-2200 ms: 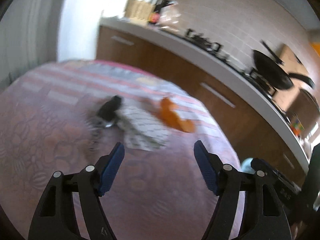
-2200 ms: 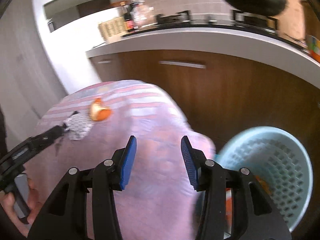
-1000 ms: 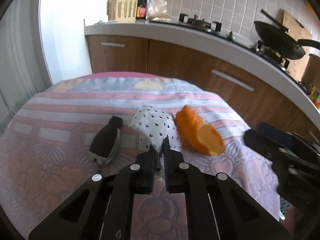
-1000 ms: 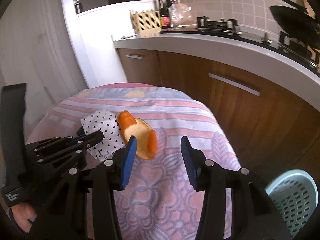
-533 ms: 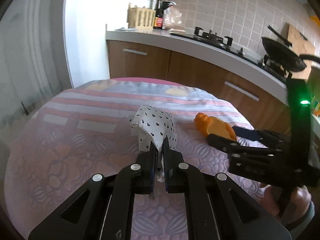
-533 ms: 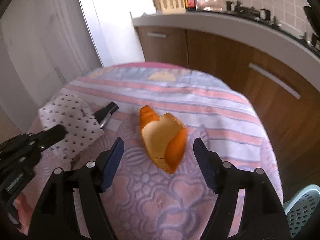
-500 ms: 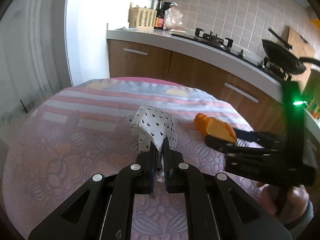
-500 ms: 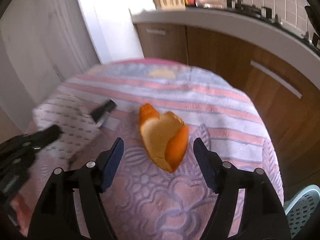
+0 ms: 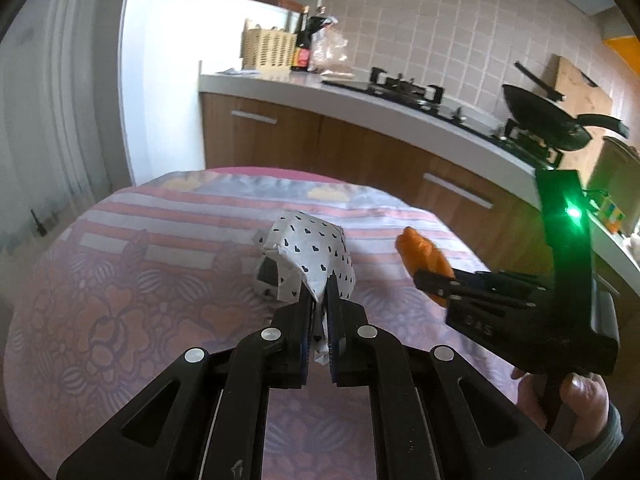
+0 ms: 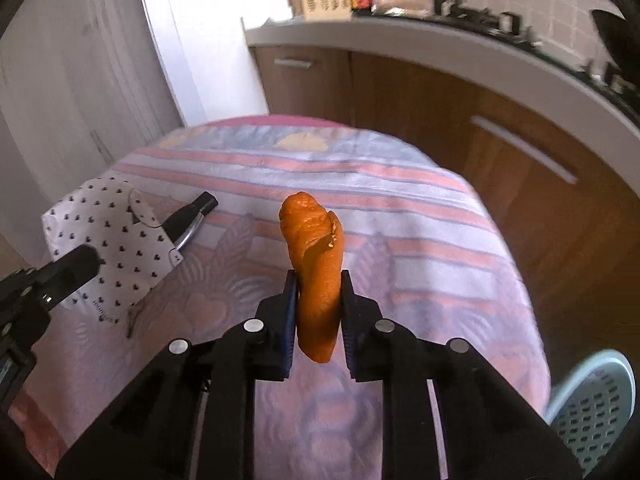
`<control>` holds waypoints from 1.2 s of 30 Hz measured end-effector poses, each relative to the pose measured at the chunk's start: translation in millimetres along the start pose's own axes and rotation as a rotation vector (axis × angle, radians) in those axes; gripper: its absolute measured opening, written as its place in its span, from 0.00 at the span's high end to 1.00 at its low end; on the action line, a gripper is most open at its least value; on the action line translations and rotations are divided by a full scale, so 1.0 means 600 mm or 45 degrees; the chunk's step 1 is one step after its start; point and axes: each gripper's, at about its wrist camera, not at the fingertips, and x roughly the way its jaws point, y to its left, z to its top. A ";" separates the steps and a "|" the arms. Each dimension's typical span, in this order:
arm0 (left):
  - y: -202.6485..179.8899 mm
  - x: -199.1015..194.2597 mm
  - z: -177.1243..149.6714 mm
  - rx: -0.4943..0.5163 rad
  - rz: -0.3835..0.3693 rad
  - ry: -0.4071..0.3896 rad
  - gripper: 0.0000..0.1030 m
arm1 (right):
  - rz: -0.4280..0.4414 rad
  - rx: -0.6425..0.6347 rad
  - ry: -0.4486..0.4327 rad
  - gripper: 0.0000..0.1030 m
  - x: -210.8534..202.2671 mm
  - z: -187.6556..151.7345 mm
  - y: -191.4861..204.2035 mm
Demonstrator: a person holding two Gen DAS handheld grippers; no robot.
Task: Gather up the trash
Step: 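Carry the tissue and peel over the blue basket and open both tools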
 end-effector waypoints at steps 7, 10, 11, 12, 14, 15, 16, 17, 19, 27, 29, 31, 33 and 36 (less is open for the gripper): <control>-0.079 -0.026 -0.013 0.083 -0.105 -0.026 0.95 | -0.121 0.060 -0.131 0.83 -0.135 -0.053 -0.051; -0.118 -0.033 -0.018 0.116 -0.154 -0.030 0.95 | -0.211 0.076 -0.172 0.83 -0.183 -0.077 -0.078; -0.136 -0.036 -0.019 0.138 -0.171 -0.032 0.95 | -0.235 0.084 -0.183 0.83 -0.198 -0.086 -0.088; -0.152 -0.039 -0.020 0.158 -0.185 -0.035 0.95 | -0.264 0.092 -0.192 0.83 -0.214 -0.095 -0.098; -0.188 -0.043 -0.024 0.200 -0.219 -0.037 0.95 | -0.294 0.116 -0.198 0.84 -0.233 -0.109 -0.117; -0.209 -0.044 -0.027 0.224 -0.235 -0.037 0.95 | -0.299 0.135 -0.201 0.83 -0.242 -0.116 -0.128; -0.224 -0.045 -0.029 0.241 -0.247 -0.036 0.95 | -0.312 0.162 -0.203 0.83 -0.256 -0.129 -0.143; -0.246 -0.045 -0.032 0.268 -0.264 -0.033 0.95 | -0.327 0.183 -0.202 0.83 -0.268 -0.140 -0.156; -0.288 -0.043 -0.038 0.321 -0.294 -0.026 0.95 | -0.357 0.244 -0.199 0.83 -0.291 -0.164 -0.192; -0.414 -0.001 -0.069 0.412 -0.381 0.060 0.94 | -0.433 0.438 -0.161 0.83 -0.327 -0.249 -0.309; -0.434 0.016 -0.079 0.413 -0.398 0.103 0.94 | -0.428 0.492 -0.144 0.83 -0.325 -0.269 -0.335; -0.450 0.033 -0.090 0.419 -0.404 0.141 0.94 | -0.414 0.537 -0.125 0.83 -0.319 -0.282 -0.356; -0.464 0.045 -0.100 0.426 -0.401 0.169 0.94 | -0.403 0.584 -0.094 0.83 -0.311 -0.296 -0.376; -0.479 0.062 -0.114 0.436 -0.395 0.208 0.93 | -0.393 0.631 -0.056 0.81 -0.298 -0.309 -0.396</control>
